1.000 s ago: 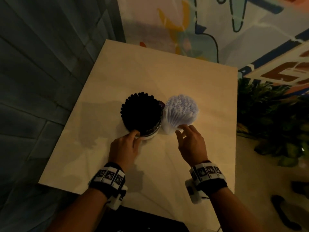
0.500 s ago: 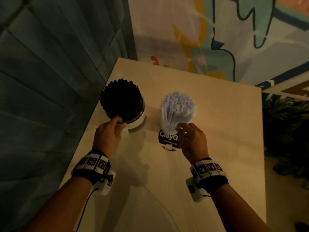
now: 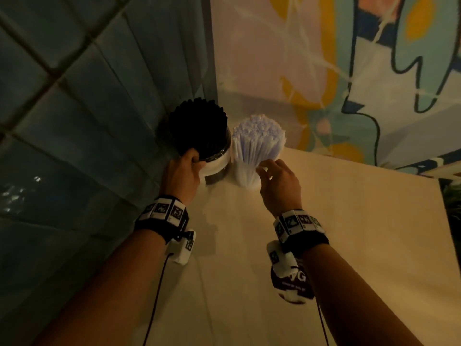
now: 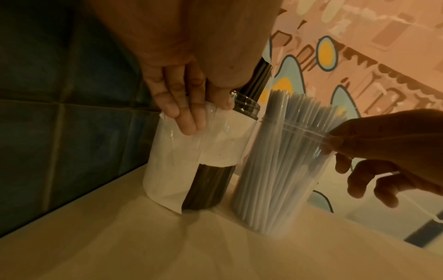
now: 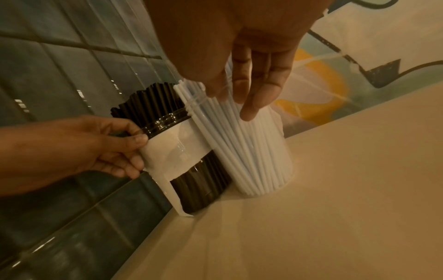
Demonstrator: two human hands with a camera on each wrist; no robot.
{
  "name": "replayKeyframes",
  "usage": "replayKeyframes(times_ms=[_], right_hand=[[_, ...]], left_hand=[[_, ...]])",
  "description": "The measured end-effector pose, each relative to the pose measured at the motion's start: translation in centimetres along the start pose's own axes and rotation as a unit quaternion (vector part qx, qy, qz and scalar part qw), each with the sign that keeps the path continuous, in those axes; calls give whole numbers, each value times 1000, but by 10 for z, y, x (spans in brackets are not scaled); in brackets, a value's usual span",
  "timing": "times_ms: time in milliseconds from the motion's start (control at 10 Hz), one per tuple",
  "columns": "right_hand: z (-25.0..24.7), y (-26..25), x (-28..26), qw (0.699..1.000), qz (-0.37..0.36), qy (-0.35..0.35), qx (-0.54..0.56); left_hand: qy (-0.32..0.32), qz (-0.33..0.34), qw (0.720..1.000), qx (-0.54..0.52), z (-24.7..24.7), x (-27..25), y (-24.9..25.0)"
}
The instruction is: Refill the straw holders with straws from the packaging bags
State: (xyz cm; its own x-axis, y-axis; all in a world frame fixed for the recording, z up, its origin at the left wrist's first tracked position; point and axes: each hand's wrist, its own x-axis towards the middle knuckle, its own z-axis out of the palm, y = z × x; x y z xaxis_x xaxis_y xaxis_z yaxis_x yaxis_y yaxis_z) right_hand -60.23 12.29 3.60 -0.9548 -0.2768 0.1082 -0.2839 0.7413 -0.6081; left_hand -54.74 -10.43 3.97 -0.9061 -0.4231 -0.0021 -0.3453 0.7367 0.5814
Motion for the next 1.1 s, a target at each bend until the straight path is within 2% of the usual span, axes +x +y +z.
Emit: replayKeyframes(times_ms=[200,500,800,1000,1100], right_hand=[[10,-4,37,1000,-1,2,-13],[20,-5,60,1000,5,21,-7],[24,-5,63,1000,10,27,-7],[22,-10,60,1000,25,16,11],[12,-14,51,999,28,39,24]], left_hand=[[29,20,999,-5,4,38,0],[17,23,1000,-1,8,66,5],[21,18,1000,-1,11,70,1],[11,21,999,-38,7,63,8],[32,24,998,-50,1,50,4]])
